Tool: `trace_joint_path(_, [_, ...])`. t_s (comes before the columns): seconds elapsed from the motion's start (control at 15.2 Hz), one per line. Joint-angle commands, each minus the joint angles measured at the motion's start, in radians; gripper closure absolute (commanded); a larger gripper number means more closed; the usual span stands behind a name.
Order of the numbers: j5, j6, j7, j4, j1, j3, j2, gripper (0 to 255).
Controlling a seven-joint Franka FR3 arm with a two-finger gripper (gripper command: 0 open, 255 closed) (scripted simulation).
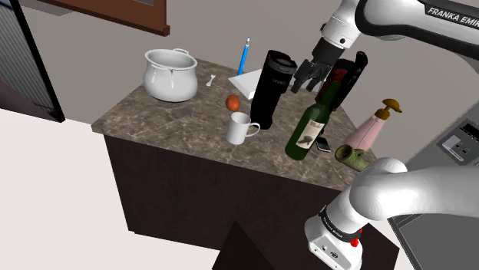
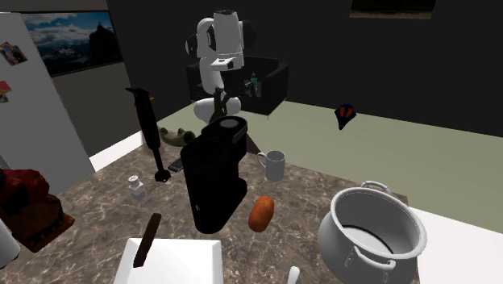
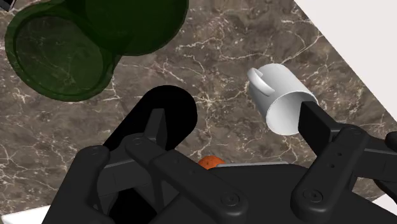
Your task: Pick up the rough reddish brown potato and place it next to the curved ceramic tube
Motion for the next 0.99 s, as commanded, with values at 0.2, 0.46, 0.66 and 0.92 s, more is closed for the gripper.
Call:
trace_joint_path(0.2, [0.007,0.082,0.105,0.008,-0.019,0.054,0.091,0])
trace_joint_path(0.46, [0.001,0.179,0.246,0.044,-0.047,0.119,0.229,0])
trace_joint_path(0.66, [-0.018,0.24,0.355,0.088,-0.071,0.162,0.341,0])
trace_joint_path(0.92, [-0.063,0.302,0.504,0.169,-0.102,0.21,0.499,0])
